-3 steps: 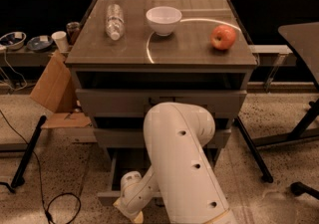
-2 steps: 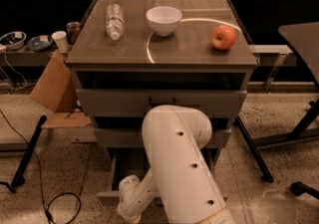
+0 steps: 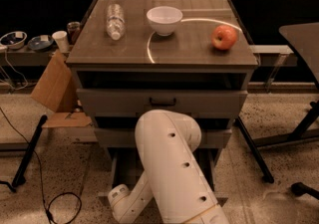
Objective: Close bottom drawer
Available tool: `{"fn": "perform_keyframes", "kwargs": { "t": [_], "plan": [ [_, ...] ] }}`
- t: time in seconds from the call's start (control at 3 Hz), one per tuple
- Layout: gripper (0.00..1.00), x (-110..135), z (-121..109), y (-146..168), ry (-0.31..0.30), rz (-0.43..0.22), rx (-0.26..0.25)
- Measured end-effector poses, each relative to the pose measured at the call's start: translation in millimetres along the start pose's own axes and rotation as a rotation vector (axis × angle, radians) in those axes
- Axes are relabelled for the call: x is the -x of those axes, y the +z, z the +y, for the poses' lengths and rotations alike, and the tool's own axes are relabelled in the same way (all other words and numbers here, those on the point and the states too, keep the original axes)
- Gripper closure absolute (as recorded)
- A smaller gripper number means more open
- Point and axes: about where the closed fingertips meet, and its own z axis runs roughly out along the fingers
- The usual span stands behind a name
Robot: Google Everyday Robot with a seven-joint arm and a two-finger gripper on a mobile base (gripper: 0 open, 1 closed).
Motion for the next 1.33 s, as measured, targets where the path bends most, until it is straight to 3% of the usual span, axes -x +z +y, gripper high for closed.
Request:
{"fn": "perform_keyframes", "kwargs": {
  "t": [0.33, 0.67, 1.33],
  "plan": [
    [1.00, -3.1, -14.2, 7.4, 0.000, 0.082, 0.036],
    [1.00, -5.7, -26.8, 13.1, 0.010, 0.142, 0.050],
    [1.00, -28.0, -42.6, 22.9, 0.028, 0.198, 0.002]
  ]
}}
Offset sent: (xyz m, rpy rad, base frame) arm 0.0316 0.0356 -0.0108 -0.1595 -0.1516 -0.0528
